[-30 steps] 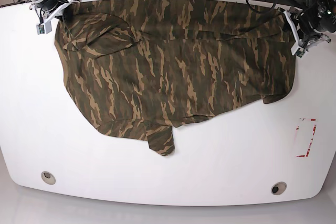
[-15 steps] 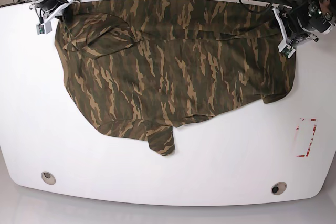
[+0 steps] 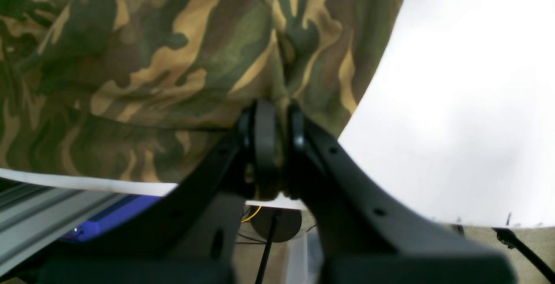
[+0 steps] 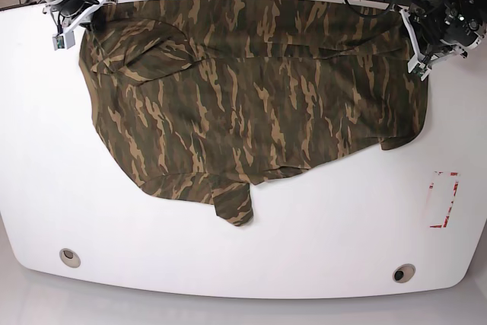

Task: Layout the t-shirt on the table in an organized manner, then fold the t-shirt properly
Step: 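Pull the shirt edge taut between the left and right grippers, then hold the shirt edge with both grippers, then drag the held edge with the left gripper along the shirt's side, then open the left gripper and release the shirt edge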

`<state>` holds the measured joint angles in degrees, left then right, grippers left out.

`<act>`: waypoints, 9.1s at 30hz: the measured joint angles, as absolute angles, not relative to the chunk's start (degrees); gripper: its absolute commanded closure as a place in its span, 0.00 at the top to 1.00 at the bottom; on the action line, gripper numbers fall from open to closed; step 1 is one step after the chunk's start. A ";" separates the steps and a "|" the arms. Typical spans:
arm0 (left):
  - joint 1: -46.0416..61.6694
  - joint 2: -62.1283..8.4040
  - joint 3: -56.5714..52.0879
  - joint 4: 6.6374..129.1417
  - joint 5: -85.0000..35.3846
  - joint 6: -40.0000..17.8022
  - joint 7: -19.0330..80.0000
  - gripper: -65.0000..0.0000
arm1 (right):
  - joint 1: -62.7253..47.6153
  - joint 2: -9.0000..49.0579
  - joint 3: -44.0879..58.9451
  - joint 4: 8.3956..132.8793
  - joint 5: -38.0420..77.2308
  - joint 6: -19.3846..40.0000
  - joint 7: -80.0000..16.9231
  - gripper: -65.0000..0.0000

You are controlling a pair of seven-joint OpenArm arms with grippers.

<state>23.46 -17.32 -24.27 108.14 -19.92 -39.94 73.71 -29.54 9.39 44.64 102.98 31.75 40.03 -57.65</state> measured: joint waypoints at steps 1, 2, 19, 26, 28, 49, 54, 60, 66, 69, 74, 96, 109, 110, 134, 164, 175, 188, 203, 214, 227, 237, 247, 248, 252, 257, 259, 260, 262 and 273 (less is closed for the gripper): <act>23.49 -17.34 -24.27 108.09 -19.90 -39.94 73.73 0.38 | -29.54 9.37 44.64 102.98 31.75 40.03 -57.65 0.01; 23.49 -17.32 -24.29 108.09 -19.90 -39.97 73.73 0.38 | -29.54 9.37 44.64 102.98 31.75 40.03 -57.65 0.01; 22.94 -16.10 -24.36 103.31 -20.18 -39.94 73.06 0.38 | -29.54 9.39 44.64 102.98 31.75 40.03 -57.65 0.01; 22.94 -16.12 -24.38 103.26 -20.40 -39.94 73.06 0.31 | -29.54 9.39 44.64 102.98 31.75 40.03 -57.65 0.01; 22.96 -16.10 -24.40 103.26 -20.47 -39.94 73.03 0.20 | -29.54 9.39 44.64 102.98 31.75 40.03 -57.65 0.01; 23.07 -15.92 -24.47 107.48 -20.47 -39.94 73.71 0.03 | -28.75 9.37 44.64 102.98 31.77 40.05 -57.65 0.00; 23.14 -15.94 -24.47 107.48 -20.45 -39.97 73.71 0.03 | -28.75 9.37 44.64 102.98 31.77 40.05 -57.67 0.00; 23.16 -16.03 -24.47 107.48 -20.40 -39.97 73.71 0.04 | -28.77 9.37 44.64 102.98 31.77 40.05 -57.65 0.00; 23.20 -16.10 -24.47 107.48 -20.40 -39.94 73.73 0.15 | -28.75 9.37 44.64 102.98 31.77 40.05 -57.65 0.00; 23.20 -16.32 -24.47 107.48 -20.23 -39.94 73.73 0.21 | -28.75 9.37 44.64 102.98 31.77 40.05 -57.65 0.00; 23.20 -16.43 -24.49 107.48 -20.12 -39.94 73.73 0.23 | -28.75 9.37 44.64 102.98 31.77 40.03 -57.65 0.00; 23.16 -16.38 -24.47 107.48 -20.12 -39.94 73.73 0.01 | -28.25 9.37 44.64 102.98 31.75 40.03 -57.65 0.00; 19.64 -14.70 -31.81 107.48 -20.03 -39.94 73.71 0.01 | -28.27 9.37 44.64 102.98 31.75 40.03 -57.65 0.00; 19.00 -14.59 -32.25 107.50 -19.86 -39.90 73.69 0.01 | -28.25 9.37 44.64 102.98 31.75 40.03 -57.65 0.00; 10.02 -14.06 -29.85 107.48 -20.14 -39.94 78.94 0.12 | -28.25 9.37 44.64 102.96 31.75 40.03 -57.65 0.00; 15.90 -13.80 -27.24 104.03 -19.97 -39.94 77.82 0.36 | -26.98 9.37 44.66 102.96 31.75 40.03 -57.65 0.01; 16.03 -13.87 -27.35 102.24 -19.70 -39.94 76.90 0.36 | -27.00 9.37 44.66 102.96 31.75 40.03 -57.67 0.01; 16.03 -13.87 -27.35 102.19 -19.70 -39.94 76.84 0.14 | -26.98 9.37 44.66 102.96 31.75 40.03 -57.65 0.01; 16.19 -13.87 -25.17 102.17 -19.75 -39.94 76.51 0.03 | -26.98 9.34 44.69 102.96 31.75 40.03 -57.65 0.01; 15.99 -13.87 -25.36 105.38 -19.77 -39.94 76.66 0.03 | -27.00 9.37 44.93 102.96 31.75 40.03 -57.67 0.01; 13.15 -13.82 -27.99 105.34 -19.77 -39.94 76.71 0.03 | -27.00 9.34 44.93 102.96 31.75 40.03 -57.67 0.01; 8.08 -13.85 -30.28 102.65 -19.68 -39.94 76.71 0.03 | -27.00 9.34 44.91 102.96 31.75 40.03 -57.67 0.01; 4.58 -13.82 -30.22 97.97 -19.49 -39.92 76.75 0.03 | -26.98 9.34 44.91 102.96 31.75 40.03 -57.67 0.01; 4.25 -13.82 -30.22 97.47 -19.49 -39.94 76.73 0.03 | -27.00 9.34 44.91 102.96 31.75 40.03 -57.67 0.01; 3.44 -13.82 -30.22 95.81 -19.51 -39.92 76.71 0.04 | -27.00 9.34 44.91 102.96 31.75 40.03 -57.67 0.01; 3.68 -13.69 -30.02 97.19 -19.77 -39.97 79.79 0.16 | -27.00 9.34 44.91 102.96 31.75 40.03 -57.67 0.01; 3.99 -13.67 -30.22 99.39 -20.14 -39.97 81.19 0.24 | -26.98 9.34 44.91 102.96 31.75 40.03 -57.67 0.01; 4.29 -13.67 -30.35 100.90 -20.88 -39.88 81.23 0.27 | -27.00 9.34 44.91 102.96 31.75 40.03 -57.67 0.01; 5.54 -13.91 -30.59 105.14 -23.90 -39.94 80.93 0.32 | -26.98 9.34 44.91 102.96 31.75 40.03 -57.67 0.01; 14.92 -17.54 -32.64 112.88 -35.70 -39.92 81.38 0.26 | -26.96 9.37 44.91 102.96 31.73 40.03 -57.67 0.01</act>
